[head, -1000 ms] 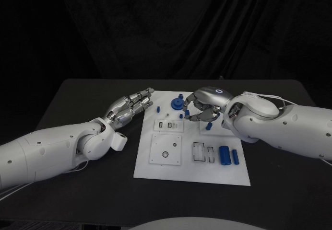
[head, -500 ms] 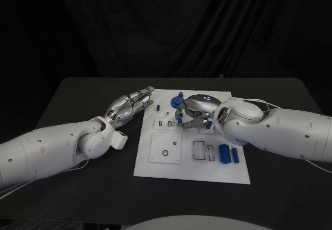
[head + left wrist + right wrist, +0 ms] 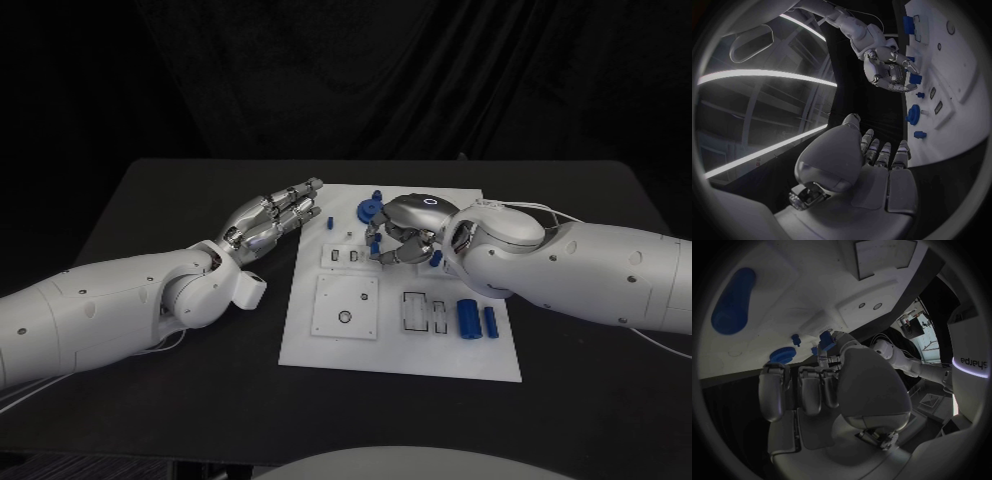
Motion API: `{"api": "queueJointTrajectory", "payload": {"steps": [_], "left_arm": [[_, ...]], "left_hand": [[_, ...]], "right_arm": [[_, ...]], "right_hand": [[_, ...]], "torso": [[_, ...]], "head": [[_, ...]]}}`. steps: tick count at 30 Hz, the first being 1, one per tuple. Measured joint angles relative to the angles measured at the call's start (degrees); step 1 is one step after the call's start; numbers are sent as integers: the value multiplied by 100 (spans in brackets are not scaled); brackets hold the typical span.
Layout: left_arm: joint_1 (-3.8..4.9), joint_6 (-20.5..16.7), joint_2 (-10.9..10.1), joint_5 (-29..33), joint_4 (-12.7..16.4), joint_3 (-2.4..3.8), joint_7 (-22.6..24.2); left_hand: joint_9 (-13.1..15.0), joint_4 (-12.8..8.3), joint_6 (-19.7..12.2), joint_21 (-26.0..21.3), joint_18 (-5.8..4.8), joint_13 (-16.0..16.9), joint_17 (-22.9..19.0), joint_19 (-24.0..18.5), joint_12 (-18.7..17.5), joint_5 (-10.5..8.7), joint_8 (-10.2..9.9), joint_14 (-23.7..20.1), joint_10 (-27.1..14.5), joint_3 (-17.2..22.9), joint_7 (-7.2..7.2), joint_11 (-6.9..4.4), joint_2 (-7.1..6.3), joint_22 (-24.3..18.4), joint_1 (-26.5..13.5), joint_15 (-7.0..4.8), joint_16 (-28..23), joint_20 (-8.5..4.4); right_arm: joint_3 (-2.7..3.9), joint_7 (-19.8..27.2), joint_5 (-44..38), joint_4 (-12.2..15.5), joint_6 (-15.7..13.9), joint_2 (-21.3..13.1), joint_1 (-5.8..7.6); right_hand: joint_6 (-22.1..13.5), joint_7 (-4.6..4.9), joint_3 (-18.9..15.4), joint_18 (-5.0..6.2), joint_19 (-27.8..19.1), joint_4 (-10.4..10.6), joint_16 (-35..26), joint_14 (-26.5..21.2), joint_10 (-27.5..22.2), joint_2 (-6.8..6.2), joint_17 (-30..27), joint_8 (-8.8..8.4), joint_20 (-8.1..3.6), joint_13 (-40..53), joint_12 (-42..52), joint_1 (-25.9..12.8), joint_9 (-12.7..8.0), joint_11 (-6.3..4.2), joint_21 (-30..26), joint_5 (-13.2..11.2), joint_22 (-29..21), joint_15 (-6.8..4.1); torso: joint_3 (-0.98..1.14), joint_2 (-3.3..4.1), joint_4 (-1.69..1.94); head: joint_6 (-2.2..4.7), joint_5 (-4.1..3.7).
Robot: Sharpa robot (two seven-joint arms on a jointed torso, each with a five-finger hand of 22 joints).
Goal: Assemble the parts on the task board
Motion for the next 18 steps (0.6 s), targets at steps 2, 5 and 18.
{"api": "queueJointTrajectory", "payload": {"steps": [2,5,18], "left_arm": [[0,1,3,0,-2,0,-1],[0,4,8,0,-3,0,-2],[0,13,12,0,-6,0,-6]], "left_hand": [[0,0,0,0,0,0,0,0,0,0,0,0,0,0,0,0,0,0,0,0,0,0],[0,0,0,0,0,0,0,0,0,0,0,0,0,0,0,0,0,0,0,0,0,0],[0,16,0,0,0,0,-1,0,0,0,0,0,0,16,0,0,0,0,0,0,0,0]], "right_arm": [[0,-2,0,-18,5,12,-3],[0,-5,0,-58,16,34,-11],[0,-41,-58,-146,87,95,-20]], "right_hand": [[-1,1,0,0,0,0,0,0,0,0,0,0,0,0,0,0,0,0,-1,0,0,0],[-10,10,0,-1,0,0,0,0,0,1,0,0,0,0,0,1,1,0,-1,0,0,0],[-32,30,-1,0,0,-1,0,0,0,25,0,0,0,-1,0,26,3,0,-24,-6,-1,0]], "torso": [[0,0,0],[-1,-1,0],[-2,-2,13]], "head": [[-4,0],[-8,1],[-30,-7]]}}
